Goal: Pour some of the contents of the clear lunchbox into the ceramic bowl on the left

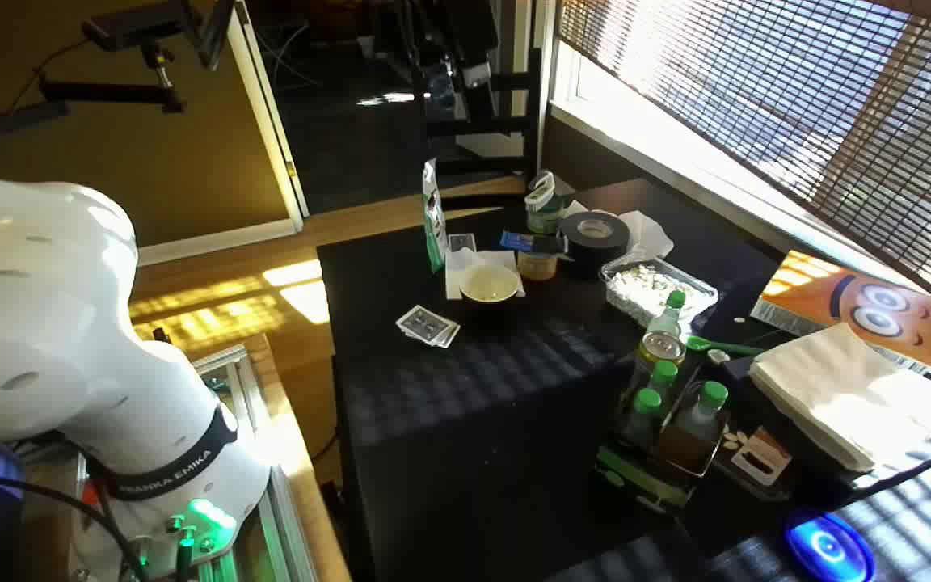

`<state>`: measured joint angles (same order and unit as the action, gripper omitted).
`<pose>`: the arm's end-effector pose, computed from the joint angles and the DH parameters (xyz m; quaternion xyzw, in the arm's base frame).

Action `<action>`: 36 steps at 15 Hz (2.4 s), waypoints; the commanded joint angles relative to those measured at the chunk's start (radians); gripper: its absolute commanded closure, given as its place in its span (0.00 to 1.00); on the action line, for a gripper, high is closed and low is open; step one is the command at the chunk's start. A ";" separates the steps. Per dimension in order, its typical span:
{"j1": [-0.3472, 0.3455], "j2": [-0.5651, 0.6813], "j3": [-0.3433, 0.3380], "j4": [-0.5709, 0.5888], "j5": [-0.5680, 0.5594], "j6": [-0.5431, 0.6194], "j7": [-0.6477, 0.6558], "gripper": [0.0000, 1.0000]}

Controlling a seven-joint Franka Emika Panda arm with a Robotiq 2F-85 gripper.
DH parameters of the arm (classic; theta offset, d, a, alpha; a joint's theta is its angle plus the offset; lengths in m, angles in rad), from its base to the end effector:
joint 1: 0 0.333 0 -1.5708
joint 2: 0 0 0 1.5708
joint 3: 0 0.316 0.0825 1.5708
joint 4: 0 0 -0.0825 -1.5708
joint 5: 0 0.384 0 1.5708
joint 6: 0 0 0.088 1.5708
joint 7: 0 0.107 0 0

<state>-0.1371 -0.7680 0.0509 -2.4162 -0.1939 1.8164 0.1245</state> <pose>0.3316 -0.0406 0.5811 0.9856 -0.0942 0.0843 0.1120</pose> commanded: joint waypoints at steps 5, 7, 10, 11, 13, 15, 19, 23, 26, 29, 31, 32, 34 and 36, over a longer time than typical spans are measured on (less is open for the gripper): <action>0.017 0.002 -0.012 0.002 -0.010 -0.004 0.009 0.00; 0.017 0.002 -0.012 0.002 -0.010 -0.004 0.009 0.00; 0.017 0.002 -0.012 0.002 -0.010 -0.004 0.009 0.00; 0.017 0.002 -0.012 0.002 -0.010 -0.004 0.009 0.00; 0.038 0.034 -0.042 0.023 0.026 0.046 -0.020 0.00; 0.069 0.095 -0.093 0.064 0.090 0.128 -0.060 0.00; 0.112 0.271 -0.180 0.166 0.215 0.304 -0.149 0.00; 0.085 0.485 -0.186 0.256 0.196 0.548 -0.160 0.00; 0.074 0.474 -0.174 0.226 0.198 0.552 -0.141 0.00; 0.071 0.520 -0.172 0.246 0.197 0.560 -0.140 0.00; 0.072 0.503 -0.172 0.246 0.197 0.559 -0.140 0.00; 0.072 0.498 -0.172 0.246 0.197 0.559 -0.140 0.00; 0.071 0.494 -0.172 0.245 0.197 0.558 -0.140 0.00; 0.052 0.535 -0.164 0.267 0.171 0.570 -0.079 0.00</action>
<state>-0.0520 -0.2744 -0.1332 -2.1741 -0.0029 2.3769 -0.0113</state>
